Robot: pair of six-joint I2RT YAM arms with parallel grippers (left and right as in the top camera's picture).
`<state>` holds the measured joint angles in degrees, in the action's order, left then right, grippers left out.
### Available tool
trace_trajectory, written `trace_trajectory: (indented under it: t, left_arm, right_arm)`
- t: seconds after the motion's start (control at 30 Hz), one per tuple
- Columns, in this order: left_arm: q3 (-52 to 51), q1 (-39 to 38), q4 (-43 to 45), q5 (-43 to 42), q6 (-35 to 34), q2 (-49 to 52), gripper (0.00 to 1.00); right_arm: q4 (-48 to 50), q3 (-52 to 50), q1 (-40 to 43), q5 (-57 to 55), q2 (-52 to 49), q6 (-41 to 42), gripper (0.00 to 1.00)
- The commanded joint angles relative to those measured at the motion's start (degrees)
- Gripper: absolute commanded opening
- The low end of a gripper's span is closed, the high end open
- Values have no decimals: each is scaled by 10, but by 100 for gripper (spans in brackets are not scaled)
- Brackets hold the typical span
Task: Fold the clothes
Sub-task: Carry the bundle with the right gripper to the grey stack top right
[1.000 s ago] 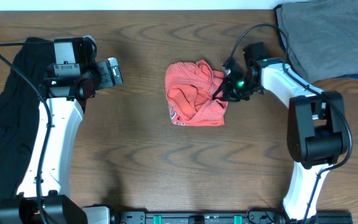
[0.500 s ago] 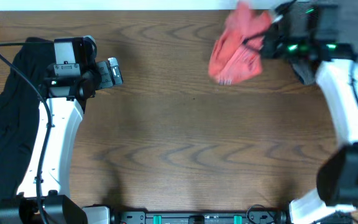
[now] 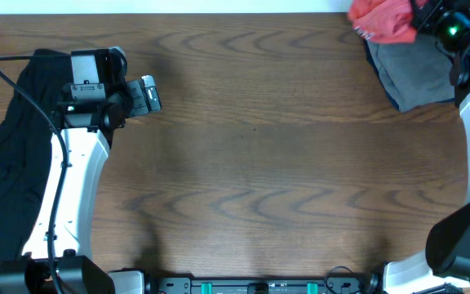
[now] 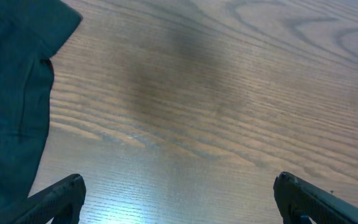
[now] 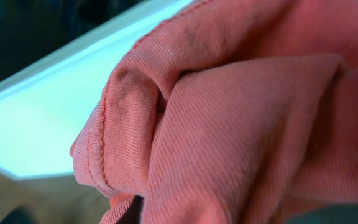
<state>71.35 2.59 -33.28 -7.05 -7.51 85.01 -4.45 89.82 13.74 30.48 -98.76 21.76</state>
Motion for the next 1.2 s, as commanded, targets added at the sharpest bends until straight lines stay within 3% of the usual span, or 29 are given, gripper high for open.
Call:
trace_trajectory:
  t: [0.0,0.3,0.53,0.67,0.83,0.93,1.03,1.17]
  left_arm:
    - [1,3,2,7,-3,7,98]
    - [1,3,12,7,-3,7,98]
    - [1,3,21,7,-3,7,98]
    - [1,3,23,7,-3,7,98]
    - [1,3,23,7,-3,7,98]
    - [1,3,23,7,-3,7,98]
    - [1,3,23,7,-3,7,98]
    - [1,3,23,7,-3,7,98]
  right_arm:
    - [45,6,14,-50,-30,12,1]
    - [155,6,71,-64,-148,46,1]
    - [73,6,128,-48,-169,43,2]
    - [-50,6,169,11,-147,8,39]
    - [-186,6,195,9,-96,-95,69]
    - [-219,6,198,-4,-54,-154,93]
    - [-210,6,190,-5,-20,-206,98]
    - [-168,6,157,-42,-15,-255,92]
